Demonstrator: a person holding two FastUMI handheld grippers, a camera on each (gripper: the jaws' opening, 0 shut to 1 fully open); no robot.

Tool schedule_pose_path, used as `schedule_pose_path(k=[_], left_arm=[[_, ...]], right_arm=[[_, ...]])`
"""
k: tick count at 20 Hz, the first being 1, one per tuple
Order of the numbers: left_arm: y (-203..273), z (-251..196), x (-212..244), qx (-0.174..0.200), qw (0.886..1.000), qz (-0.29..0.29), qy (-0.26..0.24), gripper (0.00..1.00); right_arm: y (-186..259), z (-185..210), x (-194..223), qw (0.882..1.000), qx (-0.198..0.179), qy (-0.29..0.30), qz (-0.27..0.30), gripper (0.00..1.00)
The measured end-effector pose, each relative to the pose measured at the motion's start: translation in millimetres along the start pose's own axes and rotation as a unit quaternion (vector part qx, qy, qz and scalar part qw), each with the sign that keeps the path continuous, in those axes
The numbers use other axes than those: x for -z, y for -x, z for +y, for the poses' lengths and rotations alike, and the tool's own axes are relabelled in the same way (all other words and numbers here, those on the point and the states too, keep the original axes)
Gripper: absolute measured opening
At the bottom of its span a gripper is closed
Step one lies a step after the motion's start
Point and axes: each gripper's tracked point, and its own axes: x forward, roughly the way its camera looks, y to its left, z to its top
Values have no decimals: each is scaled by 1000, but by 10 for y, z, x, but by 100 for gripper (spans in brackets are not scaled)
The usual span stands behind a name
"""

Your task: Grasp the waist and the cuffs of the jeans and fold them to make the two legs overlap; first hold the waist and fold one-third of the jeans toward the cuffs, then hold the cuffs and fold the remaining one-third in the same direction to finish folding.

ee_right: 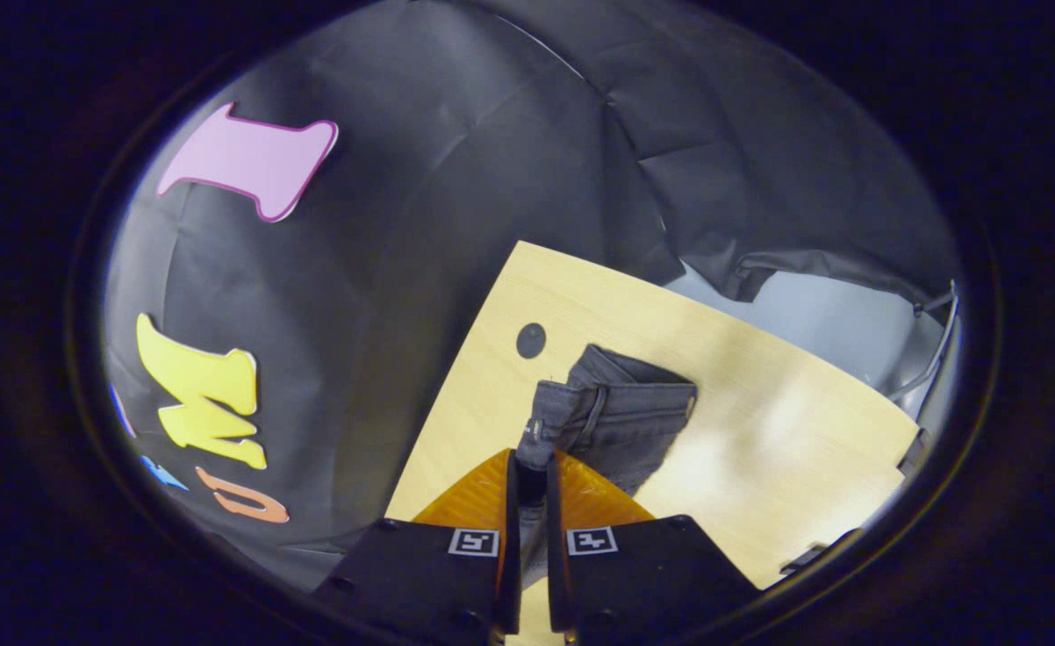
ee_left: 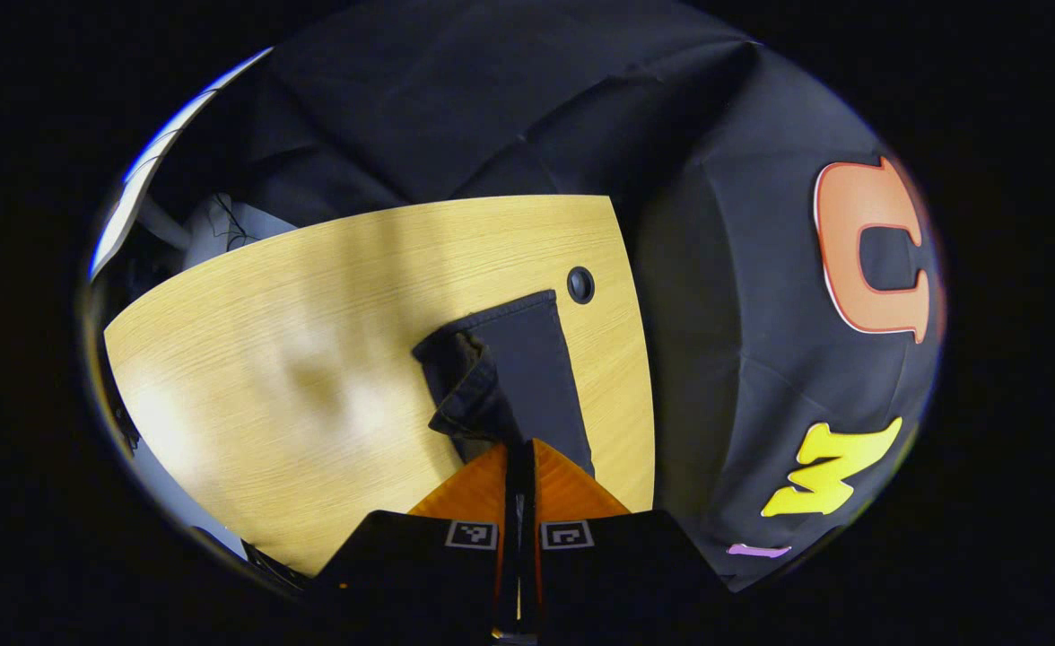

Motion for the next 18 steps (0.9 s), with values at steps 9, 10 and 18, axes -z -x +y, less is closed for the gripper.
schedule_pose_path(k=[9, 10, 18], left_arm=[[-1235, -291, -232, -74, 979, 32, -185, 5], [-1337, -263, -241, -84, 976, 38, -197, 6], [-1485, -381, -222, -70, 978, 55, -188, 15]], right_arm=[[-1168, -131, -218, 999, 45, 19, 13, 13], [-1272, -151, -230, 999, 48, 18, 14, 13], [-1541, -263, -232, 997, 71, 28, 12, 19]])
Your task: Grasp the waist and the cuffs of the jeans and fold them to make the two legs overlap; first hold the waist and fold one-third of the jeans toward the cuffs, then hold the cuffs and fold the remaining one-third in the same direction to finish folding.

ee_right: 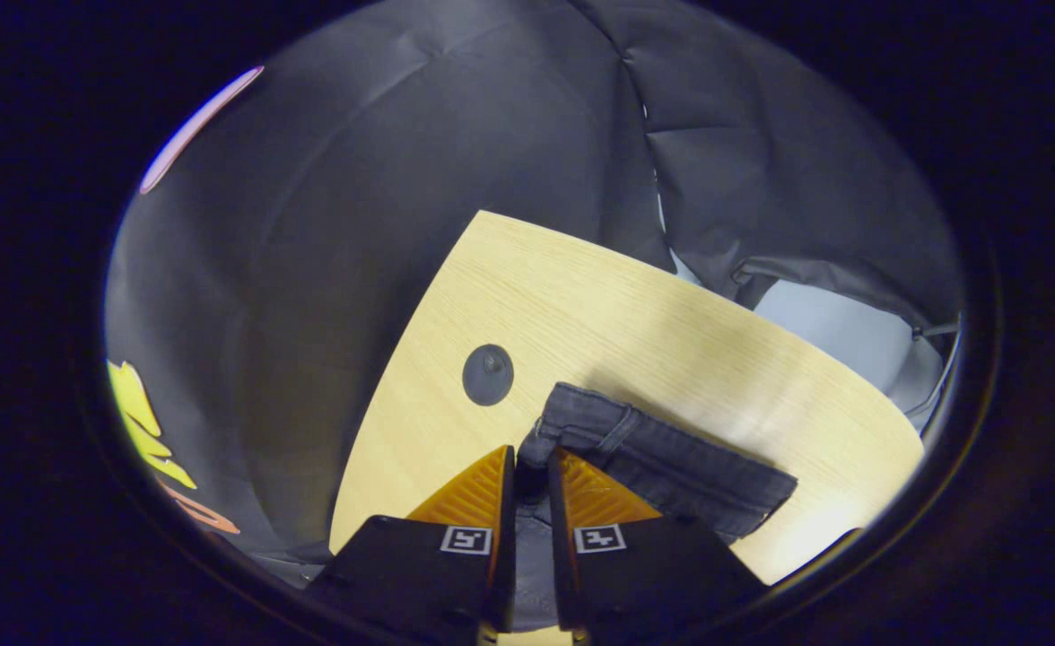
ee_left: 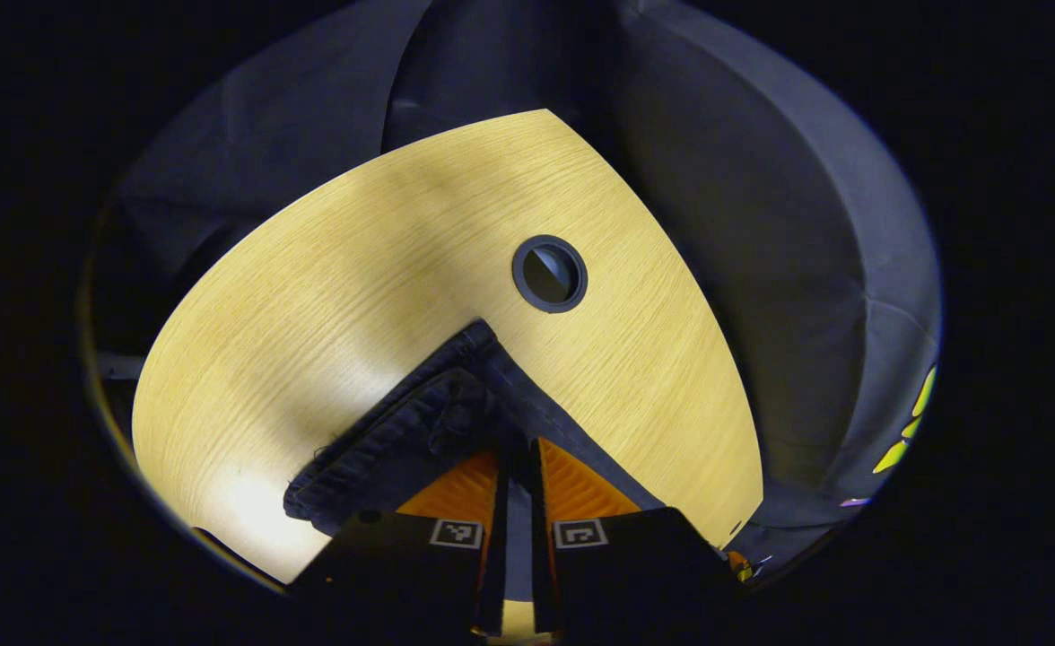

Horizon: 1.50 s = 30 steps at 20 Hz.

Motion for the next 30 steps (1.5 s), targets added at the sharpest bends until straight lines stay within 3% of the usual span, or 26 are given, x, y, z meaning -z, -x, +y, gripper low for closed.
schedule_pose_path(k=[1, 2, 3, 8, 9, 10, 11, 12, 16, 18, 22, 24, 25, 27, 30], left_arm=[[52, -67, 10, 2, 1000, 6, -9, 34], [101, -143, 6, 1, 1000, 6, -19, 53], [134, -238, -4, 3, 1000, 3, -28, 72], [710, -992, 44, 31, 994, -15, -99, 80], [900, -1197, 95, 43, 991, -20, -122, 84], [1095, -1393, 174, 54, 987, -24, -148, 86], [1129, -1296, 539, 58, 982, -30, -178, 100], [1356, -1317, 615, 58, 976, -32, -209, 94], [1988, -1494, 1137, 70, 947, -71, -306, 95], [2186, -1434, 1366, 63, 930, -123, -341, 95], [2469, -1234, 1393, 25, 878, -281, -387, 99], [2499, -1275, 1525, 12, 851, -341, -400, 99], [2507, -1304, 1574, 9, 837, -368, -404, 99], [2559, -1315, 1618, 6, 825, -403, -396, 99], [2530, -1330, 1630, 17, 828, -417, -375, 99]], right_arm=[[-4, 2, 2, 1000, 2, 6, -2, 16], [12, 15, 8, 1000, 1, 16, -4, 26], [34, 52, 3, 1000, -3, 27, -8, 27], [509, 202, 21, 995, -22, 83, -41, 77], [673, 238, 45, 993, -32, 98, -52, 77], [852, 277, 75, 990, -42, 117, -63, 69], [1043, 307, 136, 986, -51, 139, -75, 70], [1246, 308, 223, 981, -58, 162, -84, 72], [2027, 225, 610, 949, -72, 274, -137, 75], [2325, 104, 806, 926, -62, 330, -171, 96], [2646, -53, 1173, 887, -56, 399, -224, 96], [2776, -39, 1350, 870, -72, 414, -257, 100], [2817, -145, 1410, 868, -74, 412, -268, 96], [2814, -240, 1505, 872, -72, 404, -267, 97], [2535, -398, 1562, 886, -65, 380, -258, 97]])
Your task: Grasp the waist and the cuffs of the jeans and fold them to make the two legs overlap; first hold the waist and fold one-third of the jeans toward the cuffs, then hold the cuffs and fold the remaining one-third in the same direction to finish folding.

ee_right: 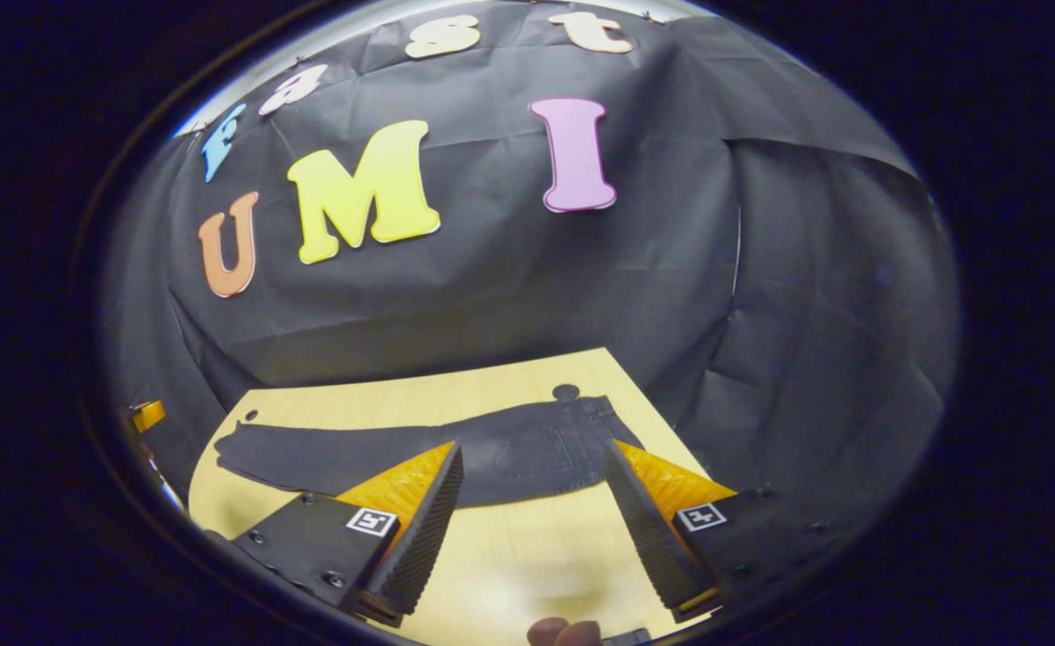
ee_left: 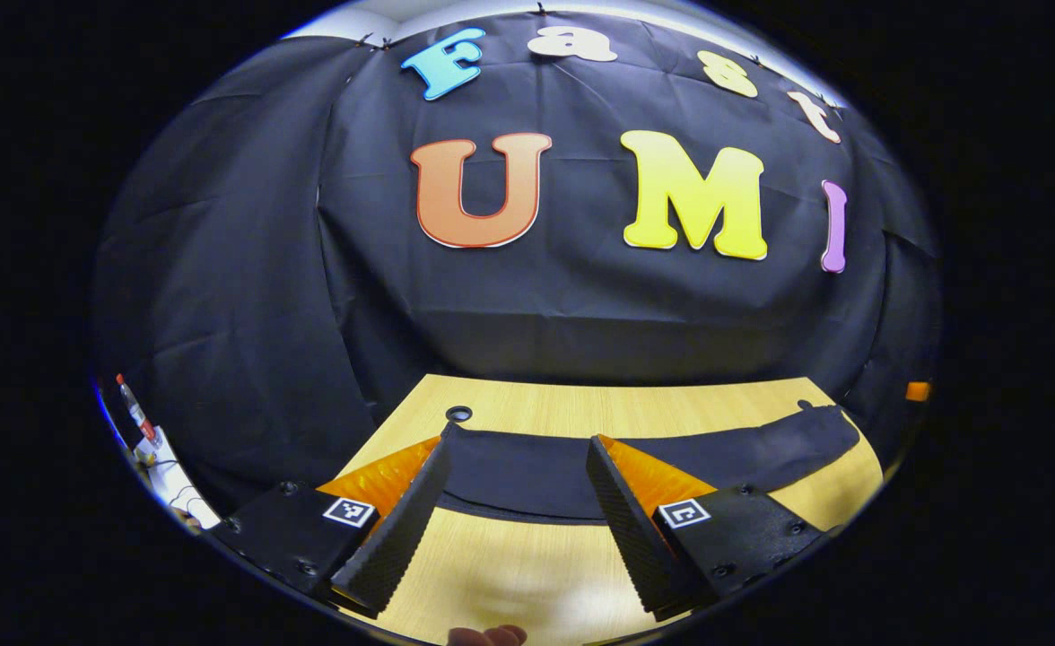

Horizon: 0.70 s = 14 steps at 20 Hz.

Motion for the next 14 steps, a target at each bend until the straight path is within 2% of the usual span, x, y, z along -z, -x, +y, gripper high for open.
schedule_pose_path(k=[6, 10, 14], left_arm=[[24, -326, 45, 24, 999, 16, 22, 99], [-52, -587, 36, 32, 999, 30, 27, 99], [-106, -758, 110, 27, 997, 54, 39, 99]], right_arm=[[-283, -209, 209, 998, 35, -39, 32, 98], [-996, -604, 454, 994, 62, -64, 55, 99], [-1636, -1005, 595, 992, 73, -88, 59, 98]])
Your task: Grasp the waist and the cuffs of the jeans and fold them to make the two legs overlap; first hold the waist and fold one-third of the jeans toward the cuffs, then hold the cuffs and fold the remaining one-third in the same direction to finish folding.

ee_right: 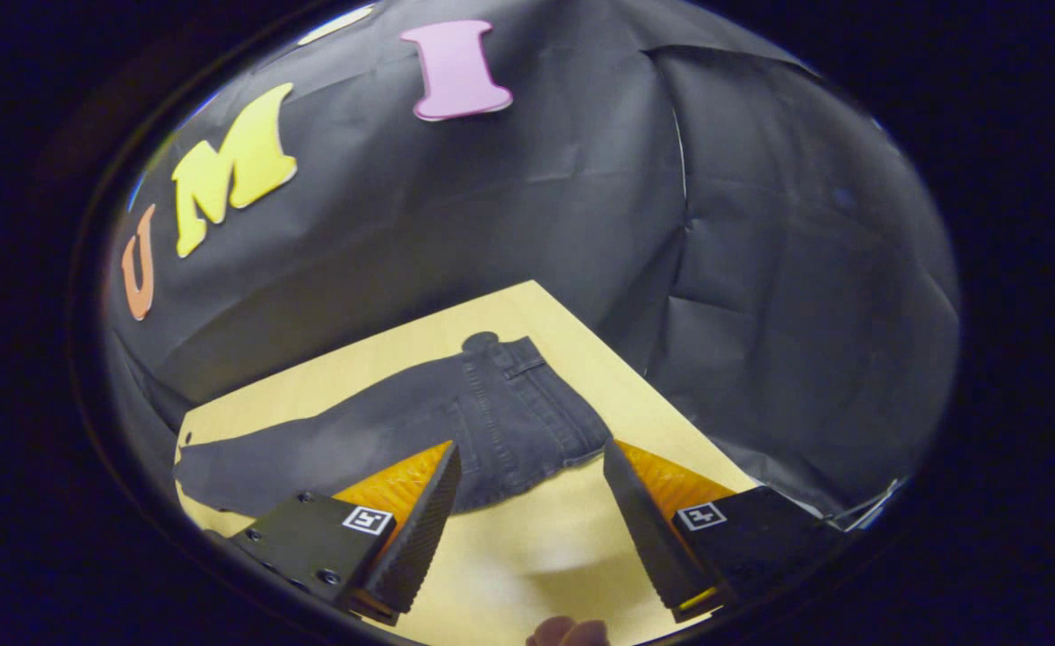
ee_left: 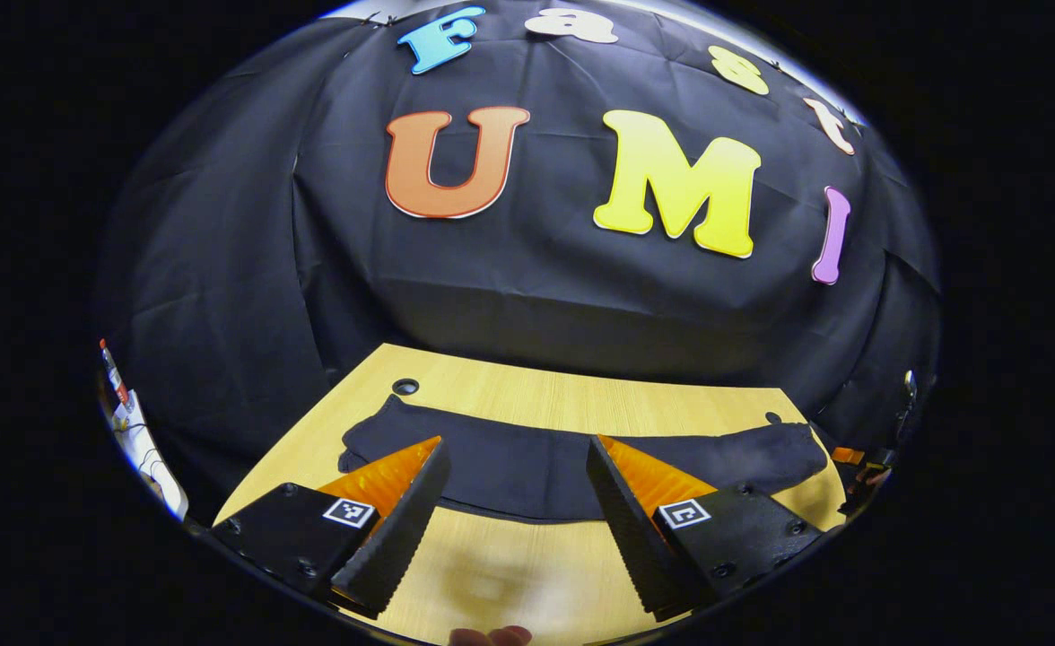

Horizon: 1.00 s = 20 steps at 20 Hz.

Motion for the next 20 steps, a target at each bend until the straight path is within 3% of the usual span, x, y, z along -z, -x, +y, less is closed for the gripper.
schedule_pose_path(k=[7, 8, 10, 12, 13, 17, 20], left_arm=[[-20, -28, 156, -22, 999, 34, 4, 99], [-20, -24, 175, -23, 999, 37, 5, 99], [-31, -20, 180, -24, 999, 40, 7, 99], [-22, -9, 185, -25, 999, 41, 13, 99], [-24, 4, 196, -27, 999, 42, 17, 99], [32, 86, 193, -32, 998, 37, 34, 99], [169, 283, 172, -44, 998, 27, 45, 99]], right_arm=[[-643, -214, 116, 1000, 11, 7, 13, 99], [-677, -204, 146, 1000, 10, 7, 17, 93], [-686, -185, 167, 1000, 0, -1, 20, 93], [-698, -159, 200, 1000, -5, -14, 26, 84], [-646, -84, 191, 999, -24, -27, 32, 82], [-670, -5, 191, 997, -27, -58, 43, 40], [-590, -29, 97, 999, -10, -29, 45, 18]])
